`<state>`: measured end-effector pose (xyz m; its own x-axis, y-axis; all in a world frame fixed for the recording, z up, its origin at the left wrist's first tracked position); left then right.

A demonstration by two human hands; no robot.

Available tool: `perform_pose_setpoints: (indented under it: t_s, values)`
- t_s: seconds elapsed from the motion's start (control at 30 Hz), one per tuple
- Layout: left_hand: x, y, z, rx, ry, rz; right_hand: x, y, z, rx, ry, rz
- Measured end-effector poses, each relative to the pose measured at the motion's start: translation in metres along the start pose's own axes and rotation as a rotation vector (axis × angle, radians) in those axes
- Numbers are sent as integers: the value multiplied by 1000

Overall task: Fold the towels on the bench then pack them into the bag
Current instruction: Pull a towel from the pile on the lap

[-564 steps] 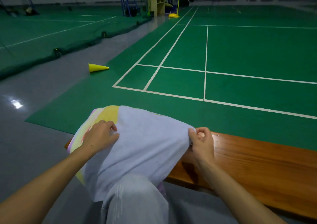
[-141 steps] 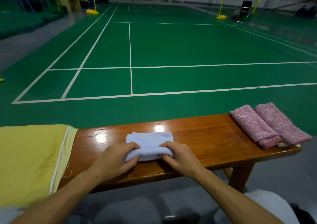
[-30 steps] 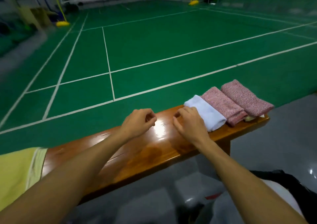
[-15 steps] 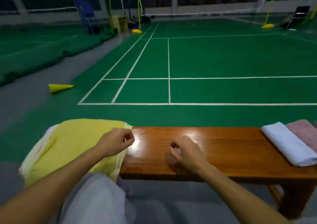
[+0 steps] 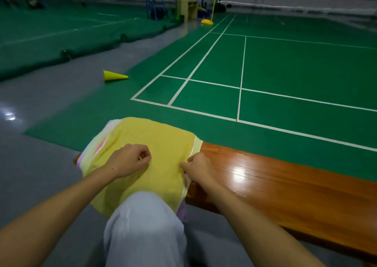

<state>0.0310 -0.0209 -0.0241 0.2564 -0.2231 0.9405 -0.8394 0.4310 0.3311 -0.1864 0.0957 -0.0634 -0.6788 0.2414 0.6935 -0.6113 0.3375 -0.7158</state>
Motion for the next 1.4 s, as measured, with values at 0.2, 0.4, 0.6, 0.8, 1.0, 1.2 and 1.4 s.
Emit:
perform_pose_setpoints:
  t_s: [0.2,0.4,0.6,0.8,1.0,1.2,1.4]
  values:
    - [18,-57,4,280,193,-18,-18,1,11,-187,50,419]
    - [25,-98,17,515,244,-140,25,-1,-7,-5,247,651]
    - [21,-74,26,544,169,-425,54,21,-23,23,323,710]
    - [4,11,31,430,-124,-888,109,57,-39,-6,441,755]
    - [-33,132,25,479,-515,-1244,195,124,-66,-29,581,632]
    - [-81,228,15,350,-617,-1121,257,188,-104,-53,600,513]
    - [-154,261,3,551,-781,-1480,268,257,-129,-79,484,317]
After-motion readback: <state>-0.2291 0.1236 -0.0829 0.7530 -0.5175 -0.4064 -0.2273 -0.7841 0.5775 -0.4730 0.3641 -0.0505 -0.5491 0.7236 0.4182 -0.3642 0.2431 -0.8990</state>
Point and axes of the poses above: each hand's wrist, its own z-axis towards the middle knuckle, its own x-axis out of the back of the hand, y = z × x, the point moved 5 cm from there along z, towards the middle knuckle, and after that the axes turned 10 degrees about x, right-handed, at the moved point
